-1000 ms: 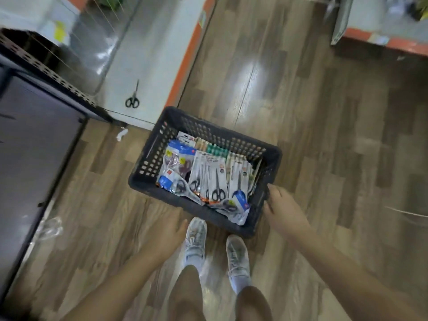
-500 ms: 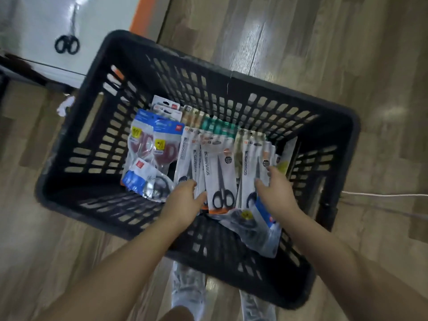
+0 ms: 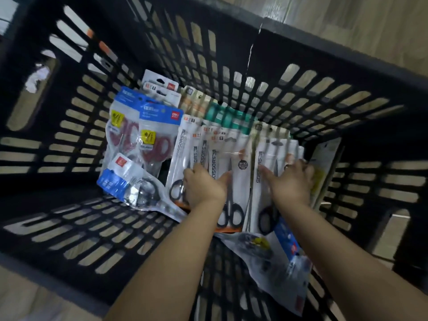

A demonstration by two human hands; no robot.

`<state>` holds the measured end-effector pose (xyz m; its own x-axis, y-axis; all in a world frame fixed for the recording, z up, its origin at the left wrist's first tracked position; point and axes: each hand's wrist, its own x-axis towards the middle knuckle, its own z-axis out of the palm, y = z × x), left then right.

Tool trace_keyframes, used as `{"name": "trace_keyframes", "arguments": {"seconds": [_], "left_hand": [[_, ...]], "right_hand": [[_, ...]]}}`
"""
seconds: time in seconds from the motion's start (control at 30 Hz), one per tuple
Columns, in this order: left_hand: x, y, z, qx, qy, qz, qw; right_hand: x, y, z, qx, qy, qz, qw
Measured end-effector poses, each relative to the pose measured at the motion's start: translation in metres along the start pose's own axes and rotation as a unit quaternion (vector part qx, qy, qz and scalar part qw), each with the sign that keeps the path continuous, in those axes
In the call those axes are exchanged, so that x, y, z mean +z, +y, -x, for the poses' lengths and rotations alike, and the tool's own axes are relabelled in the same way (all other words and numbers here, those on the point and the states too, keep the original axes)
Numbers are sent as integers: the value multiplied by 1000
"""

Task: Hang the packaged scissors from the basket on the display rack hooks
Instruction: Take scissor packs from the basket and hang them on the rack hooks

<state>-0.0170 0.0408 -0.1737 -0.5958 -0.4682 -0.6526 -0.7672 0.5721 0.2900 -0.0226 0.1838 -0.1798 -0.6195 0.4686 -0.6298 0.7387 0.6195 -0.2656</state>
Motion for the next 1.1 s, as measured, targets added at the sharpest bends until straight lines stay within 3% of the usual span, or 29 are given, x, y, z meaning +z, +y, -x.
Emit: {"name": "trace_keyframes", "arguments": {"seconds": [0.17,0.4,0.6,0.9,1.1], "left_hand": [[-7,-3,-1,-5,-20,40,999],[-18,-4,19,25,-111,146,983],[-81,2,41,22,-56,213,975],[-289,38,131,68,50,292,953],[-477,58,258,82,151,337,926]], "right_hand": [[1,9,7,-28,31,-6,999],[-10,6,32,23,-22,-173,984],[-42,-23,72,22,-50,-225,973],[-172,-178,197,-153,-118,-205,960],[-287,-292,344,-318,-156,-228,907]]}}
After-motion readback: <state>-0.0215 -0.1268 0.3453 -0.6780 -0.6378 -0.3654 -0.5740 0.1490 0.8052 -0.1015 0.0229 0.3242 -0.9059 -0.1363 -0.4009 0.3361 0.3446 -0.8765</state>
